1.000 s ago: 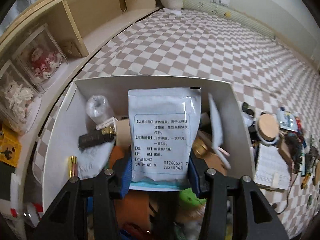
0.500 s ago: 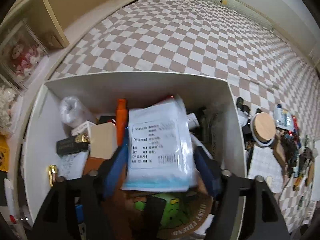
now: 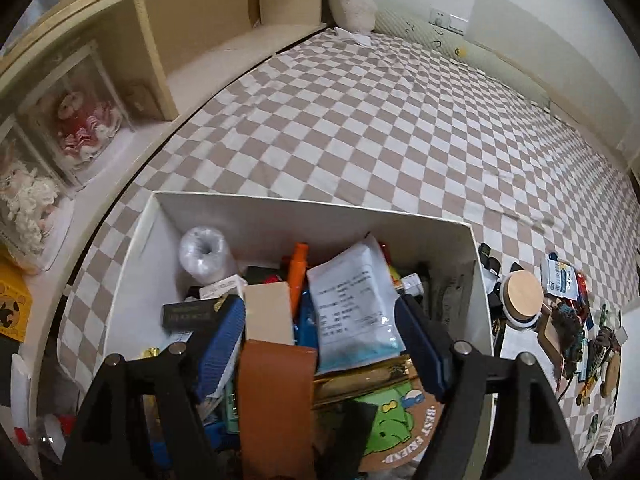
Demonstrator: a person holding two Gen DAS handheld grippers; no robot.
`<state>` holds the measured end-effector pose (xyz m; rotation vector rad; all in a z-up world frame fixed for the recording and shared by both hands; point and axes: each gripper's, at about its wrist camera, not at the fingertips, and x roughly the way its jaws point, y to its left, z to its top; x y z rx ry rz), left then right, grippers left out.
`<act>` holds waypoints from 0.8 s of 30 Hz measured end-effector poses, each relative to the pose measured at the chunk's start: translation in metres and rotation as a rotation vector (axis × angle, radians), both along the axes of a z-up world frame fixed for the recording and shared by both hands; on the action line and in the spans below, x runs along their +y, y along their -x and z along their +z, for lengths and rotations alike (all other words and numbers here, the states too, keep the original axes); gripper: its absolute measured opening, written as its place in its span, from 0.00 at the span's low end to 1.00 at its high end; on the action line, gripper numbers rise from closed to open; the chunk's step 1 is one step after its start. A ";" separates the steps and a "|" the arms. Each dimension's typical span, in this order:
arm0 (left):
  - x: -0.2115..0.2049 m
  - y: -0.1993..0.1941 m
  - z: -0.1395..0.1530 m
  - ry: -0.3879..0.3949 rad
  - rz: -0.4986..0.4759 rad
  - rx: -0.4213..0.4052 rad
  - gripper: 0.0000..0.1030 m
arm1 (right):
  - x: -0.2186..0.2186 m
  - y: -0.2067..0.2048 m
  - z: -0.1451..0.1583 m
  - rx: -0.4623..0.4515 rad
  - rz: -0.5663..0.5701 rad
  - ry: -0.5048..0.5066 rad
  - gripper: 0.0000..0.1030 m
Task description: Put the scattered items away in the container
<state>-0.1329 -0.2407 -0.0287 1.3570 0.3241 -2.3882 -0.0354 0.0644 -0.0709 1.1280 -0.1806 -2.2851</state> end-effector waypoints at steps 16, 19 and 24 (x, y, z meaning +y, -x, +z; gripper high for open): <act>0.045 -0.094 0.045 0.121 -0.178 0.275 1.00 | -0.077 0.005 0.025 0.097 0.209 -0.085 0.76; 0.047 -0.107 0.046 0.157 -0.181 0.290 1.00 | -0.100 0.009 0.031 0.111 0.258 -0.104 0.76; 0.040 -0.120 0.035 0.188 -0.179 0.284 1.00 | -0.143 0.019 0.041 0.129 0.330 -0.140 0.76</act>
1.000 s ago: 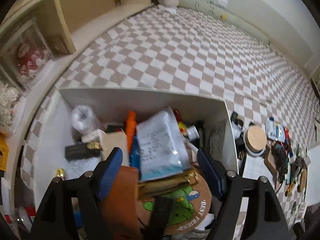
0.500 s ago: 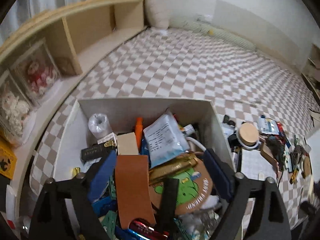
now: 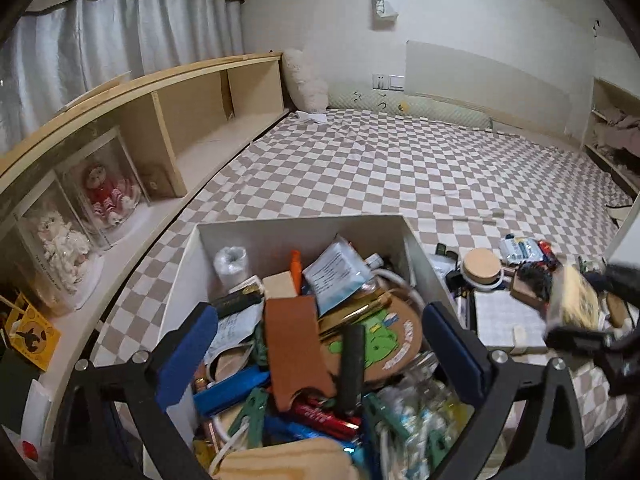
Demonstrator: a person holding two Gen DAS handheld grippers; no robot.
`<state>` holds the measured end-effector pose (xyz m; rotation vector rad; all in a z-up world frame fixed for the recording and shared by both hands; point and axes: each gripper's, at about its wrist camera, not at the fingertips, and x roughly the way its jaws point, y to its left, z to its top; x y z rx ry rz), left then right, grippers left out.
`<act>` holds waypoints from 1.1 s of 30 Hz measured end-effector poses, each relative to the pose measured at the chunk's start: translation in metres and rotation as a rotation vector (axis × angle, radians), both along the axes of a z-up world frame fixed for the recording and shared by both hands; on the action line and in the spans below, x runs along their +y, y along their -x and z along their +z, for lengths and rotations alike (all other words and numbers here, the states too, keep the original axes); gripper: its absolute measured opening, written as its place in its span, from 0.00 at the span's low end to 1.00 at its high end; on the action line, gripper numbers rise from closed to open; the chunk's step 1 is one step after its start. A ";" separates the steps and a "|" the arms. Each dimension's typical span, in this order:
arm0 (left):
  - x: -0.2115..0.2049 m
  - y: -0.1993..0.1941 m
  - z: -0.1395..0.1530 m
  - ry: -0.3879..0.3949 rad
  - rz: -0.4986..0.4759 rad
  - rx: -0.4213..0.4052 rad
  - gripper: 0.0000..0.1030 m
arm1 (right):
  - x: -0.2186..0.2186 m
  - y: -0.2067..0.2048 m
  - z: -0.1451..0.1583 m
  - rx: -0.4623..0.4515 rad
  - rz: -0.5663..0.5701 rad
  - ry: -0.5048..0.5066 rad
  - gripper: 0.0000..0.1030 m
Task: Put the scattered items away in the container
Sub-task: 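Carry the yellow tissue pack in the right tool over the box, then open the right tool to drop the tissue pack into the box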
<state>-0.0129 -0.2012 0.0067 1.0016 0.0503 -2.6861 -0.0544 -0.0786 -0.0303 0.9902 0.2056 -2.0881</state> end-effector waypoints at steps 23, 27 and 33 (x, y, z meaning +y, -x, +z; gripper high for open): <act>-0.051 0.009 0.001 -0.043 0.036 0.014 1.00 | -0.167 0.117 -0.035 -0.444 0.217 0.126 0.76; -0.055 0.020 -0.002 -0.039 0.019 -0.006 1.00 | -0.166 0.131 -0.045 -0.420 0.236 0.045 0.76; -0.053 0.034 -0.004 -0.037 -0.027 -0.018 1.00 | -0.171 0.141 -0.048 -0.327 0.374 -0.138 0.76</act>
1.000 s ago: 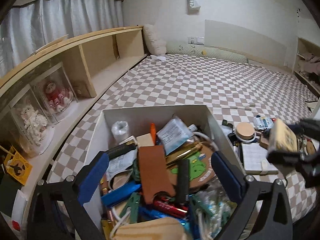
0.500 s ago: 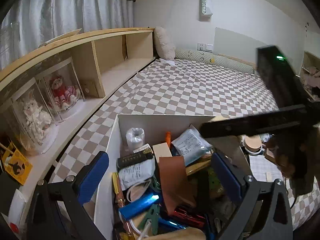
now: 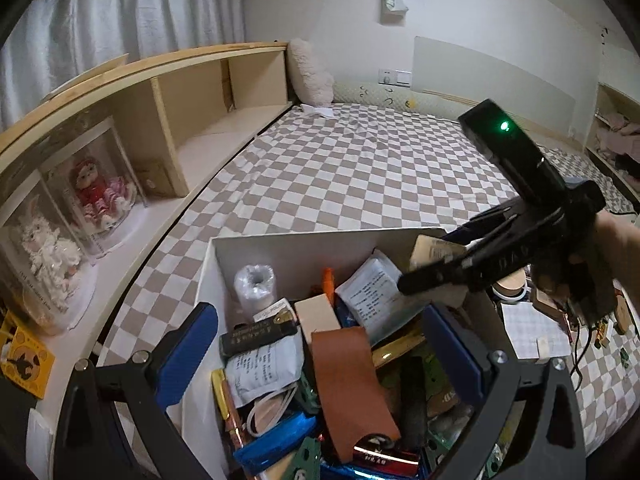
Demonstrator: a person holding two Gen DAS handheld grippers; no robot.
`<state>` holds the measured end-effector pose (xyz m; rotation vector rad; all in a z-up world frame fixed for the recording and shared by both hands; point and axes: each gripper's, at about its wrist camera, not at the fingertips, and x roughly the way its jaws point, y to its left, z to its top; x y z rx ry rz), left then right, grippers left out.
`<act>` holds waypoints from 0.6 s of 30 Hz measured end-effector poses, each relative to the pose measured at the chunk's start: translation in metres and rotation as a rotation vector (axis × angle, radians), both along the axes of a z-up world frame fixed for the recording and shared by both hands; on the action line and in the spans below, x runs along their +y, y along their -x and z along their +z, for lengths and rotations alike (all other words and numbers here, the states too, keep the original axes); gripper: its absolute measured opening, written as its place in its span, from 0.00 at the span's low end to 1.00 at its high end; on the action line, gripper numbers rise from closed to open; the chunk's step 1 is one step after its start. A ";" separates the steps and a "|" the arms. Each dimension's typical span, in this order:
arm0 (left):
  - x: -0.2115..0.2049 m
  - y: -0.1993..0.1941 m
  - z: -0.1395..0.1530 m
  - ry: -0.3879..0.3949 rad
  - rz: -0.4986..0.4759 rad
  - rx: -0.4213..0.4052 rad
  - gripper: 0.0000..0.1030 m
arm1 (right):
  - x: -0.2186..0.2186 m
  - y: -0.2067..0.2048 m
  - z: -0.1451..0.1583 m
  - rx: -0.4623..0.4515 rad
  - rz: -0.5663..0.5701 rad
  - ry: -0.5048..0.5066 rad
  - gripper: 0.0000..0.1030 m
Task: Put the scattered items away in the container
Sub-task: 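Open the right tool to drop the tissue pack into the box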
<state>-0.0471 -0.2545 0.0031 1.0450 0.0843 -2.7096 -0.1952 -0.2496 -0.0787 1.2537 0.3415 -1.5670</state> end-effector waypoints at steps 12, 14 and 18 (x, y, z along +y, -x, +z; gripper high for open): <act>-0.001 0.005 -0.004 -0.002 -0.003 -0.013 1.00 | -0.005 -0.022 0.005 0.272 0.249 -0.151 1.00; -0.003 0.004 -0.002 -0.008 0.001 -0.006 1.00 | 0.004 -0.020 0.012 0.263 0.231 -0.127 1.00; -0.007 0.000 0.000 -0.016 0.016 0.004 1.00 | 0.020 -0.011 0.028 0.149 0.113 -0.015 1.00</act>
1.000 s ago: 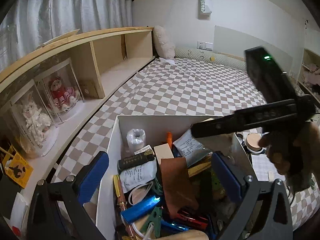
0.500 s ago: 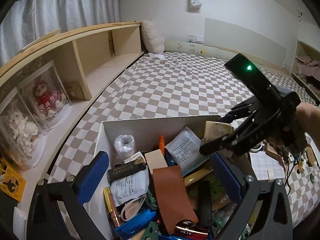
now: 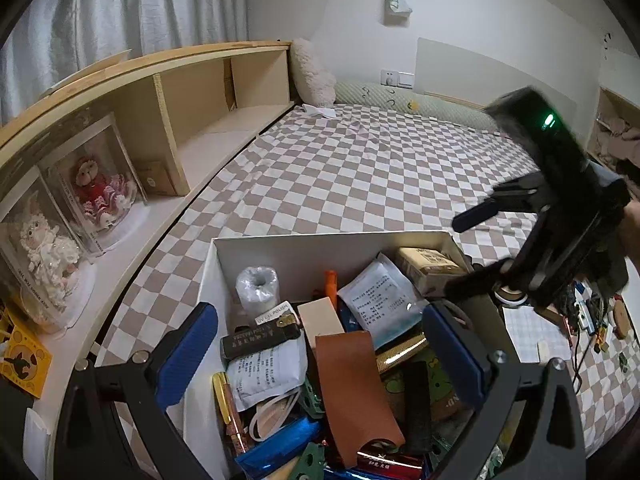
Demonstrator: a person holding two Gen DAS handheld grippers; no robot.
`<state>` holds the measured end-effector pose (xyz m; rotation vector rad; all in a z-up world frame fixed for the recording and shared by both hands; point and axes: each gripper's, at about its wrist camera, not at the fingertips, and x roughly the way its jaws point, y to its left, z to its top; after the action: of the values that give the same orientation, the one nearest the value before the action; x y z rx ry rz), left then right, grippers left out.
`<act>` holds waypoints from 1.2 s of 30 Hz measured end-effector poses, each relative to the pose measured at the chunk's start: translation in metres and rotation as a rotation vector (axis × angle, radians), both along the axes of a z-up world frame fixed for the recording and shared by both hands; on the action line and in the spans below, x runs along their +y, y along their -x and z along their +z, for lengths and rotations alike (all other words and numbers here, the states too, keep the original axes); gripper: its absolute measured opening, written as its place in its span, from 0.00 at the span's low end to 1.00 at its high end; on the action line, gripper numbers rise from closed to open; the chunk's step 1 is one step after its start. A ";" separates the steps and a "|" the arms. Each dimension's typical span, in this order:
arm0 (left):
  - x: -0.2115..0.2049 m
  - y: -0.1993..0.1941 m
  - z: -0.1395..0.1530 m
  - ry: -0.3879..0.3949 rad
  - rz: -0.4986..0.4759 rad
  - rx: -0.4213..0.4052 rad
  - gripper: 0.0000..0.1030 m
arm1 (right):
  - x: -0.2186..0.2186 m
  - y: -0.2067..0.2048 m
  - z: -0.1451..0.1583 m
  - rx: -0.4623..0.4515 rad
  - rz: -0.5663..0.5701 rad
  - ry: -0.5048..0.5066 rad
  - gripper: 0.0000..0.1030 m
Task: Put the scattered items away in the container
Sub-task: 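Open the right tool to drop the tissue pack into the box, then withdraw the open right tool up from the box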
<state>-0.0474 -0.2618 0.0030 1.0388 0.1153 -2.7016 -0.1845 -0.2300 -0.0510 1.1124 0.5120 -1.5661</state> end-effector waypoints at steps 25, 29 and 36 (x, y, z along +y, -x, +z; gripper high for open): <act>0.009 -0.023 -0.004 -0.086 0.021 -0.013 1.00 | -0.010 0.032 -0.031 -0.455 -0.597 0.067 1.00; 0.009 -0.033 0.004 -0.093 0.042 0.010 1.00 | 0.004 0.026 -0.008 -0.541 -0.574 0.270 1.00; 0.013 -0.048 0.016 -0.121 0.088 0.038 1.00 | -0.010 0.020 -0.035 -0.596 -0.565 0.189 1.00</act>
<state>0.0005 -0.2485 0.0191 0.9906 0.3276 -2.6631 -0.2043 -0.2402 -0.0857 1.5735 -0.3755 -1.5936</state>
